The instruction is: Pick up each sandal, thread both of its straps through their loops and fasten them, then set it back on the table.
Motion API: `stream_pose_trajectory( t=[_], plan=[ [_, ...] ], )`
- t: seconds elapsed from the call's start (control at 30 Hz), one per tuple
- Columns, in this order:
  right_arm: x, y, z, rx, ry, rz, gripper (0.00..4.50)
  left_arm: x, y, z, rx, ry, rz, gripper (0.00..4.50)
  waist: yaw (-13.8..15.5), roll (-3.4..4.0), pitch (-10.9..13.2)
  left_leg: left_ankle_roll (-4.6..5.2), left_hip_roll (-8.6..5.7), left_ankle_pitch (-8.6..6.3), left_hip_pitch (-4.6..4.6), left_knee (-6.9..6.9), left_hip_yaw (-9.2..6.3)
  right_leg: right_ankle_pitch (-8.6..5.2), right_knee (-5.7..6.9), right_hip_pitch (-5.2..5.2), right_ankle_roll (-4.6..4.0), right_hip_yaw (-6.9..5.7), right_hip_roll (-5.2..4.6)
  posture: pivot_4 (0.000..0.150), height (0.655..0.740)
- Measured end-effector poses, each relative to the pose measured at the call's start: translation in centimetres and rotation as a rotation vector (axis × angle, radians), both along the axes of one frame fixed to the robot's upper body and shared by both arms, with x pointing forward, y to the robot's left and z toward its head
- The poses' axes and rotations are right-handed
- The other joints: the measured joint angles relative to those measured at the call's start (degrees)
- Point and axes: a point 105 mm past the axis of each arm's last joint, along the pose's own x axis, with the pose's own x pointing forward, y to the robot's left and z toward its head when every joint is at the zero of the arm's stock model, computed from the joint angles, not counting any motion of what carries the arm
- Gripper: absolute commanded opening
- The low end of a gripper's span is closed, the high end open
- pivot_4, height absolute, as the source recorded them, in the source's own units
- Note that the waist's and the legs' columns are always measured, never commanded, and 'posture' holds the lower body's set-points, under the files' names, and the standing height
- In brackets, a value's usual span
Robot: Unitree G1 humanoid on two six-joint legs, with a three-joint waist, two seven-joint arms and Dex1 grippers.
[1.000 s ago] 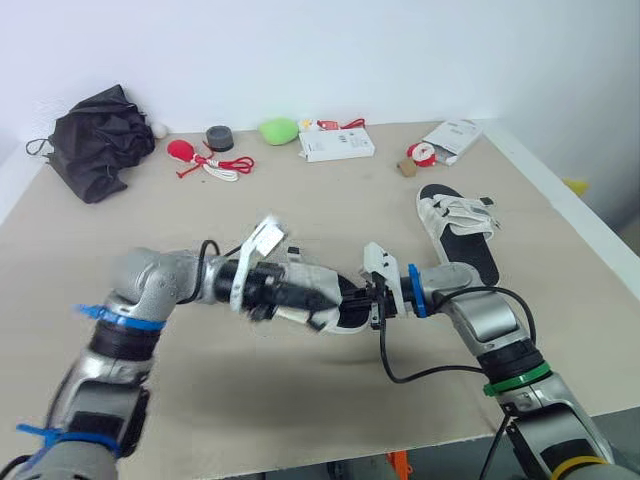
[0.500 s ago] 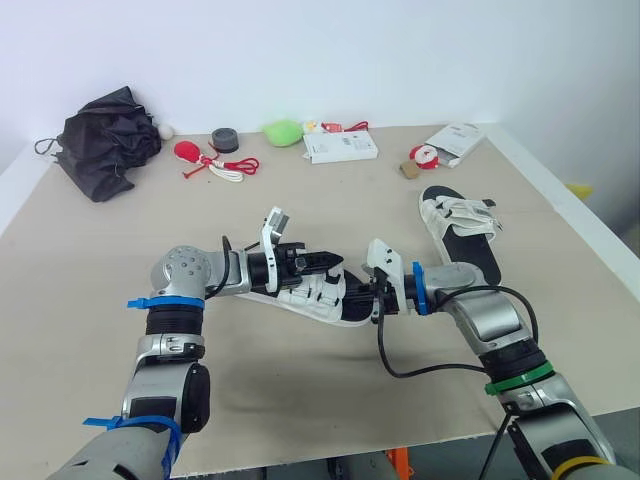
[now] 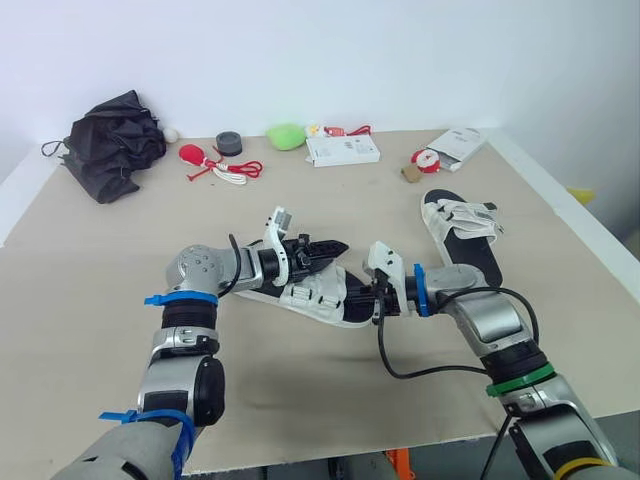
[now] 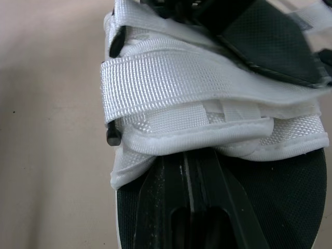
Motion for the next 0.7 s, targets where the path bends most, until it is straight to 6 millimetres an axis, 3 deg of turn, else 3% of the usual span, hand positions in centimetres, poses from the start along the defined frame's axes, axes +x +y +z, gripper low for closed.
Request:
stream_pose_trajectory(
  t=[0.2,0.37,0.5,0.7],
  plan=[
    [0.1,0.0,0.0,0.0,-0.002,-0.006,0.0,1.4,-0.3,0.4,-0.1,0.093,0.081,3.34,-0.1,0.0,0.0,0.02,-0.41,0.15,-0.03,0.01,-0.38,0.04,0.0,0.01,0.06,0.01,-0.18,0.15,0.74],
    [0.0,0.1,0.0,0.001,-0.003,-0.003,0.0,2.5,-0.1,1.9,-0.213,0.143,0.153,3.34,-0.1,-0.03,0.0,-0.02,-0.44,0.17,-0.13,0.01,-0.41,0.11,-0.01,-0.06,0.18,0.0,-0.2,0.15,0.74],
    [-0.2,0.2,0.2,0.005,-0.004,0.015,0.0,4.1,2.8,4.1,-0.304,0.11,0.279,3.34,-0.1,-0.04,0.1,-0.24,-0.42,0.1,-0.28,-0.06,-0.44,-0.01,-0.02,-0.2,0.22,0.0,-0.18,0.15,0.74],
    [-0.6,0.0,1.1,0.017,-0.015,0.025,0.0,2.8,5.6,9.0,-0.362,-0.112,0.211,3.34,-0.2,-0.1,0.3,-0.66,-0.45,0.0,-0.83,-0.06,-0.43,-0.13,-0.01,-0.77,0.31,0.11,-0.2,0.15,0.74]
  ],
)
